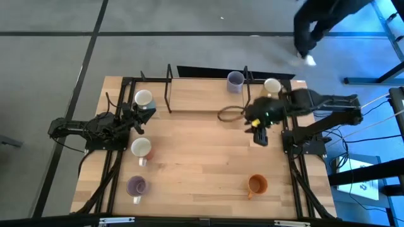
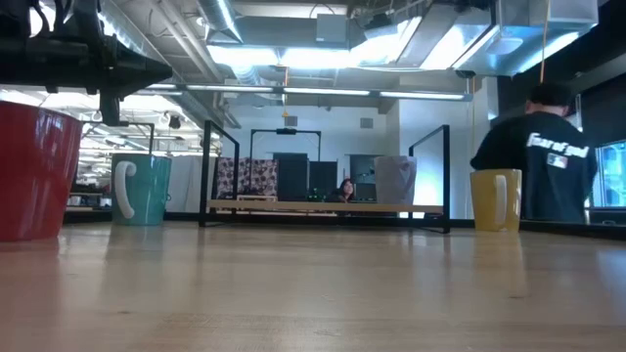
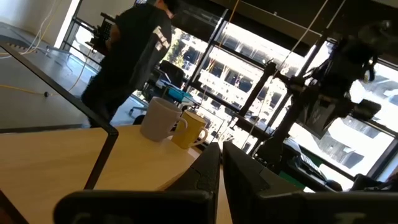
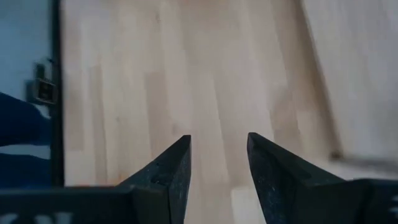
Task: Place coffee mugs
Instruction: Put the light orange mug on the shelf aligned with the blue mug
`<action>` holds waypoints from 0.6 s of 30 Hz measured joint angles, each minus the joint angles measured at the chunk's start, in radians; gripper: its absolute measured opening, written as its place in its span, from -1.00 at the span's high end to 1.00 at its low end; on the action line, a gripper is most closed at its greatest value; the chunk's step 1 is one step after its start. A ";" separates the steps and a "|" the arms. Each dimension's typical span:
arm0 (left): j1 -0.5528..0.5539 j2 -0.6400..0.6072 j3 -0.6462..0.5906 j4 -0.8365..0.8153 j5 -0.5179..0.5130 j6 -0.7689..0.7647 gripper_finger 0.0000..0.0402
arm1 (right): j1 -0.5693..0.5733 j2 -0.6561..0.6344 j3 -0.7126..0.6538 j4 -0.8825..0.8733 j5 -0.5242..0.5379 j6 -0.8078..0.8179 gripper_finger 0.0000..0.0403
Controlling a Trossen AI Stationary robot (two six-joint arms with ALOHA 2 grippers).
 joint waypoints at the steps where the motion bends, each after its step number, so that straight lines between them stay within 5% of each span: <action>1: 0.000 0.000 0.000 -0.001 0.000 0.000 0.93 | 0.023 -0.016 -0.036 -0.002 0.003 0.040 0.28; 18: 0.000 0.000 0.000 -0.001 -0.032 -0.002 0.93 | 0.489 -0.065 -0.425 0.112 -0.009 0.595 0.28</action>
